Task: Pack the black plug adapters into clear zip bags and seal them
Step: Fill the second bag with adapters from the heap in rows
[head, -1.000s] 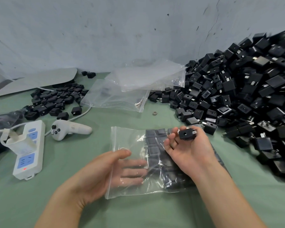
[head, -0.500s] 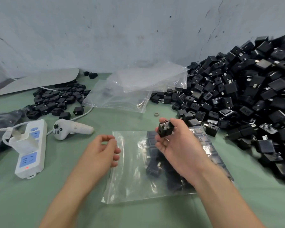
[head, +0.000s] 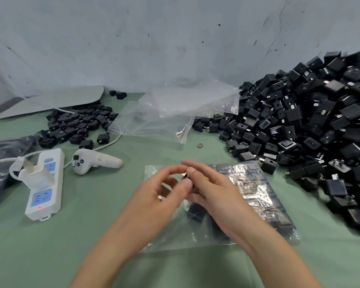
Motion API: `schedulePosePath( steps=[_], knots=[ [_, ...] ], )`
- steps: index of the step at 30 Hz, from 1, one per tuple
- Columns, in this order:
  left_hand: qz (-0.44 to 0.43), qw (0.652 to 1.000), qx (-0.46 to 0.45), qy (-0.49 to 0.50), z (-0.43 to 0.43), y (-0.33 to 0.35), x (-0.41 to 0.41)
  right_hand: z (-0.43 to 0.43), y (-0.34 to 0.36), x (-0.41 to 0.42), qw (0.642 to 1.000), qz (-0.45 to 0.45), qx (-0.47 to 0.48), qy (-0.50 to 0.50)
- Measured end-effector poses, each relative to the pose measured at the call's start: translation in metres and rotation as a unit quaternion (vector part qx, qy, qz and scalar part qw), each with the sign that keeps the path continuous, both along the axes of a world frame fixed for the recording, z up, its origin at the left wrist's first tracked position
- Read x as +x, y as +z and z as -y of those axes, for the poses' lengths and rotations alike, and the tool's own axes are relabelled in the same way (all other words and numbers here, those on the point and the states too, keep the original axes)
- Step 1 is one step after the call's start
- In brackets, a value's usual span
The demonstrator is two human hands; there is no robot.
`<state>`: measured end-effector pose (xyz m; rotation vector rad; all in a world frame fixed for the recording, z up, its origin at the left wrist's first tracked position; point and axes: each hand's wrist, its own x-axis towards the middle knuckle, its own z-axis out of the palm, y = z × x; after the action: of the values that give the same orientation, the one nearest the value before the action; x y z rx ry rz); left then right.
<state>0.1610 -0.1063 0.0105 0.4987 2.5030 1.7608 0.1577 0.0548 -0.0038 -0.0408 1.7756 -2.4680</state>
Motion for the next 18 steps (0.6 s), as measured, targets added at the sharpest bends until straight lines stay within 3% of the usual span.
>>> schedulePosePath(
  steps=[3,5,10,12,15,18],
  knots=[
    [-0.067,0.993,-0.100,0.020,0.000,-0.005,0.003,0.003,0.001,-0.001,0.997,-0.015,0.073,-0.012],
    [-0.093,0.987,-0.121,0.042,0.001,-0.006,0.004,0.007,0.004,-0.001,0.993,-0.029,0.114,0.004],
    [0.009,0.989,-0.049,0.141,0.029,-0.005,-0.004,0.016,0.001,0.000,0.958,-0.090,0.270,-0.011],
    [0.080,0.973,-0.026,0.214,0.054,-0.009,-0.009,0.016,-0.002,0.002,0.893,-0.154,0.422,-0.010],
    [0.154,0.951,-0.065,0.260,0.081,-0.017,-0.006,0.025,-0.008,0.005,0.768,-0.227,0.597,0.047],
    [0.195,0.957,-0.060,0.204,0.083,-0.021,0.000,0.030,-0.014,0.003,0.710,-0.234,0.660,0.064]
  ],
)
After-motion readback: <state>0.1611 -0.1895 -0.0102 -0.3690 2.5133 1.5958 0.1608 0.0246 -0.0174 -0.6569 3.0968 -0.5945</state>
